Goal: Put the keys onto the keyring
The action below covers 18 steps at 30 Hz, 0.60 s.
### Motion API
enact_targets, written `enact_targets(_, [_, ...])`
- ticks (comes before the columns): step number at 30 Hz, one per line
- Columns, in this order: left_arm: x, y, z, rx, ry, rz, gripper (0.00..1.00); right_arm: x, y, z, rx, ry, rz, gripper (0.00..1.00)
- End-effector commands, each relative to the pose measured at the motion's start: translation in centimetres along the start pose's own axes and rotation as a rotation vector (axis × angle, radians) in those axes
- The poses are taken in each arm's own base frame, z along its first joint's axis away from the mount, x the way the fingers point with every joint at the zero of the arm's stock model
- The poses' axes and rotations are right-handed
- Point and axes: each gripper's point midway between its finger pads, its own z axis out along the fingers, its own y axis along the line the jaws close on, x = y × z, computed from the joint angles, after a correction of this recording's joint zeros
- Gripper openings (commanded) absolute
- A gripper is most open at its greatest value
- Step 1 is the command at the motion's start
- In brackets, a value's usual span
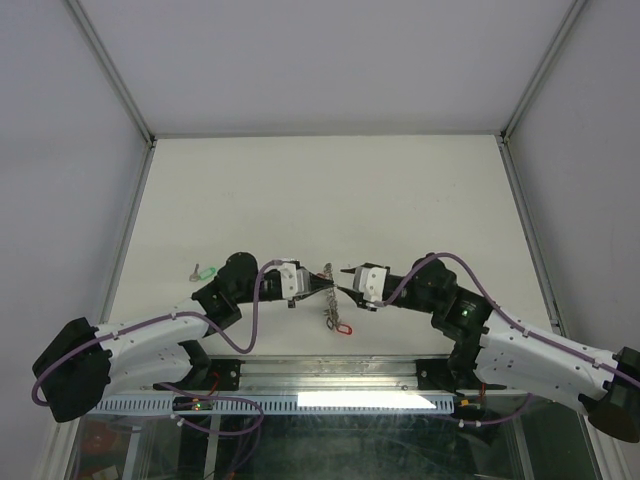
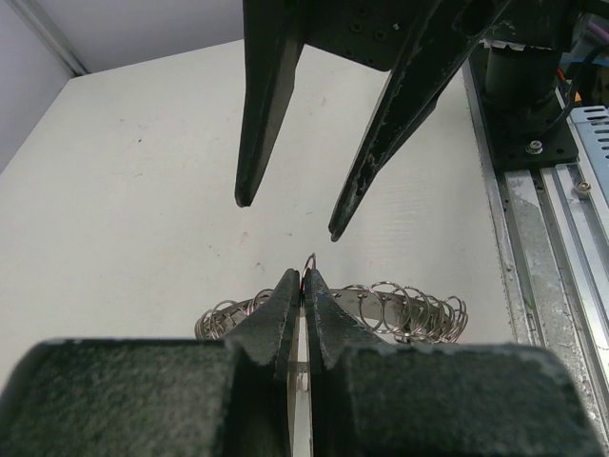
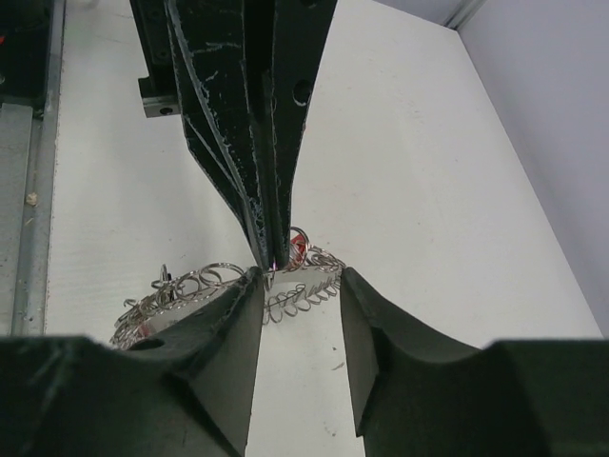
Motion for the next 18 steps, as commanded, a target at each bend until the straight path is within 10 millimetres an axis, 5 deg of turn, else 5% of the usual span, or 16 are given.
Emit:
enact_targets(1, [-3.3, -0.4, -0.1, 0.026, -0.121, 0.085, 0.00, -1.0, 0.2, -0.1, -0.025, -0.019, 0.007, 0.41])
enact_targets(18, [-5.7, -0.9, -1.5, -0.014, -0.294, 0.085, 0.00, -1.2, 1.0, 0.3, -0.060, -0.053, -0.001, 0.35])
